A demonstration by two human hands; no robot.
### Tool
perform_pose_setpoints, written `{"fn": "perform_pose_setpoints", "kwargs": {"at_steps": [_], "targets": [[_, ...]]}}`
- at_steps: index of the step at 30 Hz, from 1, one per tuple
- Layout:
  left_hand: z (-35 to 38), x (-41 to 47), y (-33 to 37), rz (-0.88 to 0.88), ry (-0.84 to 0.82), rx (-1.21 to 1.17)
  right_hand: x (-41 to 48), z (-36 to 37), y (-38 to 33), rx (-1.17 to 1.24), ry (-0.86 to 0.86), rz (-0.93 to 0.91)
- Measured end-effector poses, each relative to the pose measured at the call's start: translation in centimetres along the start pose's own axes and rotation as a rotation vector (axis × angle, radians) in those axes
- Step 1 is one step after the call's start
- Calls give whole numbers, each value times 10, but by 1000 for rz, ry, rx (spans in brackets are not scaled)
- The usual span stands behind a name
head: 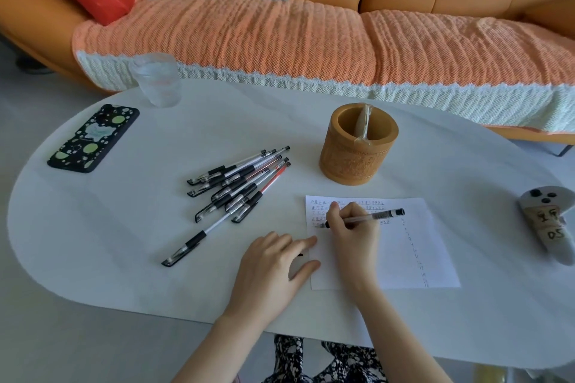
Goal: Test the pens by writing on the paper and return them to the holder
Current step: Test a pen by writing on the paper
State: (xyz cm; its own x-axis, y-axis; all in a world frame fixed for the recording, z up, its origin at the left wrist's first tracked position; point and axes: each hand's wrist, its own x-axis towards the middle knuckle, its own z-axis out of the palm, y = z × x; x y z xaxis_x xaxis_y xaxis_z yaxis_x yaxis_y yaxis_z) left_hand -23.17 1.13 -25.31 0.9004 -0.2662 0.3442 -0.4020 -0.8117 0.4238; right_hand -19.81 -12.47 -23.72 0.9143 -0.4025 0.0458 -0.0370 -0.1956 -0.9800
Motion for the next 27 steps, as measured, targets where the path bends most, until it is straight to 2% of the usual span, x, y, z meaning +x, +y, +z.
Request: {"fn": "perform_pose_setpoints", "kwargs": {"at_steps": [27], "targets": [[0, 0, 1, 1, 9, -5, 0, 0, 0, -54, -44, -29]]}}
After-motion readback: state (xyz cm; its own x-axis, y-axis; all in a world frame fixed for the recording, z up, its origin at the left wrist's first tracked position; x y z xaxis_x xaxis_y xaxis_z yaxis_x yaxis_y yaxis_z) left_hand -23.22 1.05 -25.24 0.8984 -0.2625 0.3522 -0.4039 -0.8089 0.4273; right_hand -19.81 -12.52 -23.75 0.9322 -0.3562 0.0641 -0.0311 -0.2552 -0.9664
